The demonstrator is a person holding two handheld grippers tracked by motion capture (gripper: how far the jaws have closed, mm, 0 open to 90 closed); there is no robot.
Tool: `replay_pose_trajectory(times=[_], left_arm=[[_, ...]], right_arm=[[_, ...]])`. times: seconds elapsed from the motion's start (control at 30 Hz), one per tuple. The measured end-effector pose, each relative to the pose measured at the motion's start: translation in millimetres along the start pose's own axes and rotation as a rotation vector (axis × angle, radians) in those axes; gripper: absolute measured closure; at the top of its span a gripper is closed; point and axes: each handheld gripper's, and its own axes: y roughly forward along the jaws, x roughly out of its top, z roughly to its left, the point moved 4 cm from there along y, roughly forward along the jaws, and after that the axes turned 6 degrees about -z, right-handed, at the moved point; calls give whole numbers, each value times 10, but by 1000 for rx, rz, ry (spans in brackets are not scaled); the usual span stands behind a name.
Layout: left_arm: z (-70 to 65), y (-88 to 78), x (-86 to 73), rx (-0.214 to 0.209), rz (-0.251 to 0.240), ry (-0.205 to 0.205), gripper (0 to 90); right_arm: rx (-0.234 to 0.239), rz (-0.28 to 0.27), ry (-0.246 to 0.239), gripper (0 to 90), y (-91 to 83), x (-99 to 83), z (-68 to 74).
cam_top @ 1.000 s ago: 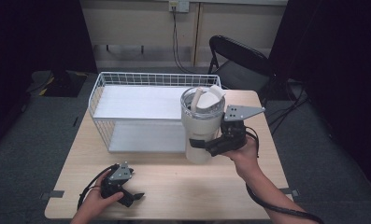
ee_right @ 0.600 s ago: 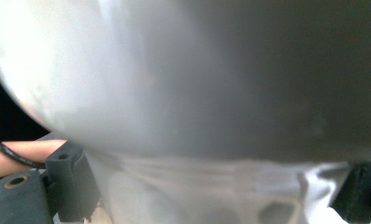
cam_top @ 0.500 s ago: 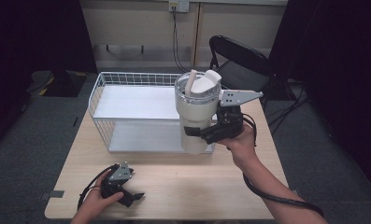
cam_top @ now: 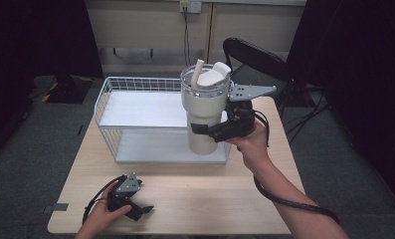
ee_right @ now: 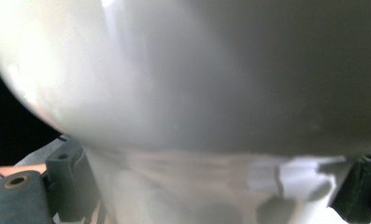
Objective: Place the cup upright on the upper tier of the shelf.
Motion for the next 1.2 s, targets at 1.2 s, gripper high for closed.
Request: replay_pose_trajectory(times=[1.2], left_arm=[[1,-2,0,-1,1,1,0]], right_arm=[[-109,-23,-15,99,224,385,-347]])
